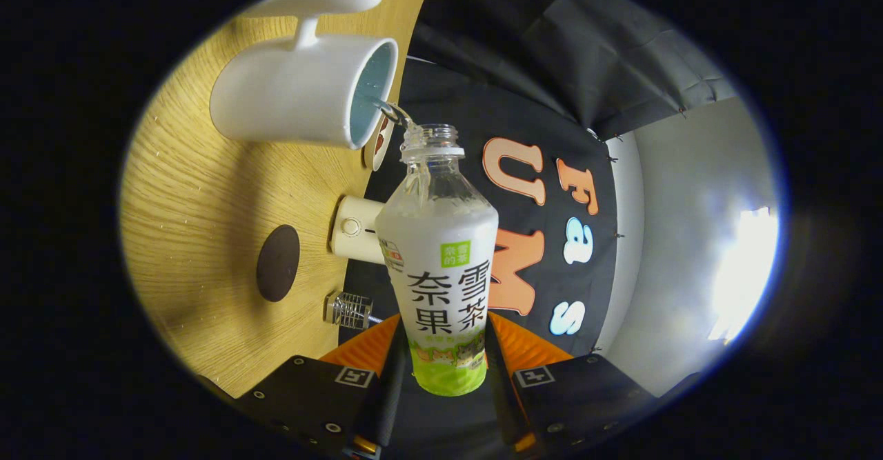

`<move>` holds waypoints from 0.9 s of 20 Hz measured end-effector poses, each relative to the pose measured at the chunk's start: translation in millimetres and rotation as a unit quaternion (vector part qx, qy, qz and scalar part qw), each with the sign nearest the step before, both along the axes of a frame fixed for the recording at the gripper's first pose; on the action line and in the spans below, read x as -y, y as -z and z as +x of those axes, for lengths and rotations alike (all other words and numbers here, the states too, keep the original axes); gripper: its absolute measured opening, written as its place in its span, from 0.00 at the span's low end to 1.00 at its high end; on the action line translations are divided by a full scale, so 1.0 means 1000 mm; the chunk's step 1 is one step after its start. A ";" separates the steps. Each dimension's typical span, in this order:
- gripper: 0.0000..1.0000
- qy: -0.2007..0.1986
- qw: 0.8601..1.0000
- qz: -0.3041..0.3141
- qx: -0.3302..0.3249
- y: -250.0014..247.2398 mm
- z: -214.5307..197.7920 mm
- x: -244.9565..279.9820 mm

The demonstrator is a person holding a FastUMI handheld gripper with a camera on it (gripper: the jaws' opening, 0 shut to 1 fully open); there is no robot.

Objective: Take the bottle from table, then pour the juice into the cup, finally place the bottle on the coaster

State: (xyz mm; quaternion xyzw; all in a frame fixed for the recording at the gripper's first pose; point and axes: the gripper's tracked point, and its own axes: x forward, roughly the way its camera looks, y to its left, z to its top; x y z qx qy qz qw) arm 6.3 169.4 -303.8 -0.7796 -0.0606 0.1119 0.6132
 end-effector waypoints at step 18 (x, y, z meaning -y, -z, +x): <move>0.59 -0.021 0.999 -0.031 0.007 -0.004 0.000 -0.005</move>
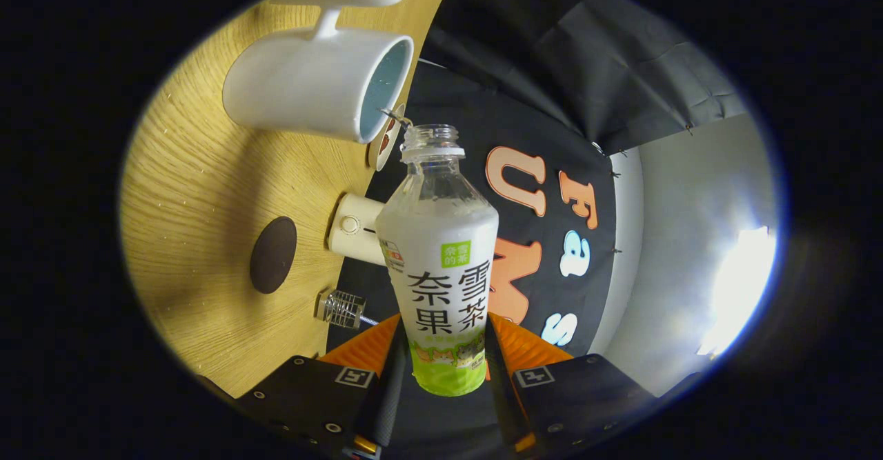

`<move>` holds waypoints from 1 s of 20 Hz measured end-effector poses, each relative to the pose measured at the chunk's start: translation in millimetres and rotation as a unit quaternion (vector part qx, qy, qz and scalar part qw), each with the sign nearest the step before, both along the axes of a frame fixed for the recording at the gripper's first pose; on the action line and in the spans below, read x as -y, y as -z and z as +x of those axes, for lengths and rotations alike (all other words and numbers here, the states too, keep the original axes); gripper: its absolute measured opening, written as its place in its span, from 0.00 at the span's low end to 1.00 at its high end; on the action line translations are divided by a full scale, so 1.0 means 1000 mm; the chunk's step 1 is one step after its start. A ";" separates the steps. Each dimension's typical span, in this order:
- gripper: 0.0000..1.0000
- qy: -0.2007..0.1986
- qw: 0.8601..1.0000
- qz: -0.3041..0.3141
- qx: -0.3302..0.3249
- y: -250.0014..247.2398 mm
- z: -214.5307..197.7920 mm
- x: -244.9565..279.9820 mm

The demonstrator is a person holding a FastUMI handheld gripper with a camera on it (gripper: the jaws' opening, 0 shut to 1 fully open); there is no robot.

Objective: Take the bottle from table, then pour the juice into the cup, finally place the bottle on the coaster

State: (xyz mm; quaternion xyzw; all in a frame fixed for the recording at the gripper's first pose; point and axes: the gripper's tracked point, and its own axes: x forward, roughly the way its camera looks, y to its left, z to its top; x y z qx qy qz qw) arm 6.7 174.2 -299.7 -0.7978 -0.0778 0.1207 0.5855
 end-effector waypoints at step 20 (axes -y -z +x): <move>0.59 -0.026 0.999 -0.026 0.015 -0.004 0.001 -0.009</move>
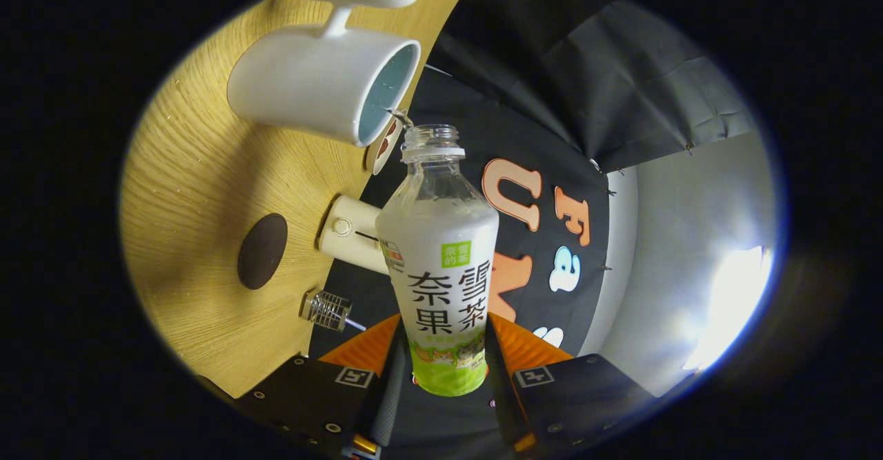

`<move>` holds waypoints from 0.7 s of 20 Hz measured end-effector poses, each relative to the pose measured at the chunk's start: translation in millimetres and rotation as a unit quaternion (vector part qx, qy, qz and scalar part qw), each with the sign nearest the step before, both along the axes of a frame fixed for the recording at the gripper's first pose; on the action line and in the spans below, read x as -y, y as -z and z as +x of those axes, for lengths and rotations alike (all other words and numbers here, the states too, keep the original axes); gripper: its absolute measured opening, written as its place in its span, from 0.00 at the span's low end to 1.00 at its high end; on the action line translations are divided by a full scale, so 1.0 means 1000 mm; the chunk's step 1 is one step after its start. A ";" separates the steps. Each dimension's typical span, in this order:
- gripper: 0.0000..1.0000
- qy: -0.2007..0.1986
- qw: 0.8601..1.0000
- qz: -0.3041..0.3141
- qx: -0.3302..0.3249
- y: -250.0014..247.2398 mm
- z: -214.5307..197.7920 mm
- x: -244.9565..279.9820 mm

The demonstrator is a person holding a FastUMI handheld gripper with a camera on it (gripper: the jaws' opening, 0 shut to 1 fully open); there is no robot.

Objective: Take the bottle from table, then pour the juice into the cup, finally place the bottle on the coaster

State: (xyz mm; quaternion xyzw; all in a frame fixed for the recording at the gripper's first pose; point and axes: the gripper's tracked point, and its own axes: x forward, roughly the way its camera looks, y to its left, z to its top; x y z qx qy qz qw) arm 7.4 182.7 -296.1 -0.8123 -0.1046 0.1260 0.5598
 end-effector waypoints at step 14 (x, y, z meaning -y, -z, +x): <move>0.59 -0.047 0.998 -0.035 0.024 -0.006 -0.004 -0.013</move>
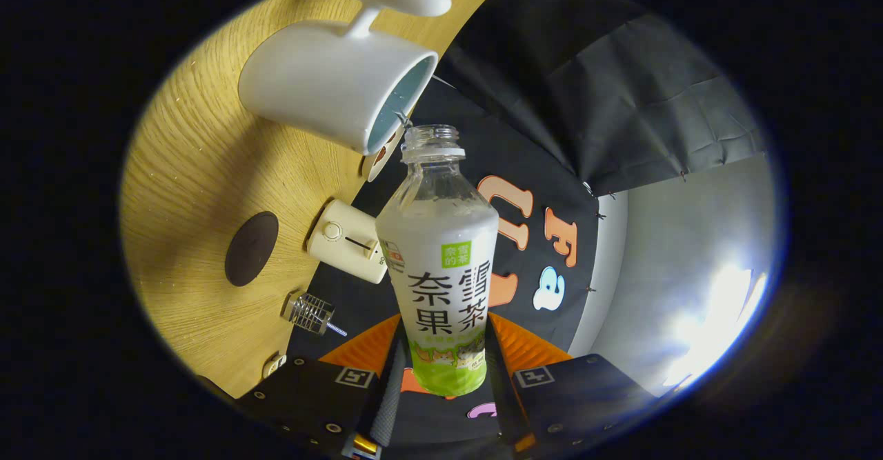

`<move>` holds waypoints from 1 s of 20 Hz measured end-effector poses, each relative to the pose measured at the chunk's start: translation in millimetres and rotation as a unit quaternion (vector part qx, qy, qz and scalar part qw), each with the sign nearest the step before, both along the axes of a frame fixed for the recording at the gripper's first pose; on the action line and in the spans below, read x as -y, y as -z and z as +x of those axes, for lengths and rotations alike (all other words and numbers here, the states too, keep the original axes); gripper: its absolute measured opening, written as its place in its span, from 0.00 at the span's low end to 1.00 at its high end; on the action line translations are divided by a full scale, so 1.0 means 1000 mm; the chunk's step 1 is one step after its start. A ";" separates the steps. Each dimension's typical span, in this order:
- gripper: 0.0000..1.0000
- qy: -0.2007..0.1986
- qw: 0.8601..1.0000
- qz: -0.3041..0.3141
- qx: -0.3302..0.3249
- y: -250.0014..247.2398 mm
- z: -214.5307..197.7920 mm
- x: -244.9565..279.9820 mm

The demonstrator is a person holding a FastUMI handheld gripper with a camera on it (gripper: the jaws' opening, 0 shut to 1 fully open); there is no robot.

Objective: Take the bottle from table, then pour the juice into the cup, finally place the bottle on the coaster

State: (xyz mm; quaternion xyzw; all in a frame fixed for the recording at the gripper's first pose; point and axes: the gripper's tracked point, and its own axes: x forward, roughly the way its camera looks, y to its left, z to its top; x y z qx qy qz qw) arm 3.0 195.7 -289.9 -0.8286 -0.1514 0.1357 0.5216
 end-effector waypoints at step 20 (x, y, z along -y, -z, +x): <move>0.59 -0.039 0.998 -0.028 0.030 -0.008 0.011 -0.007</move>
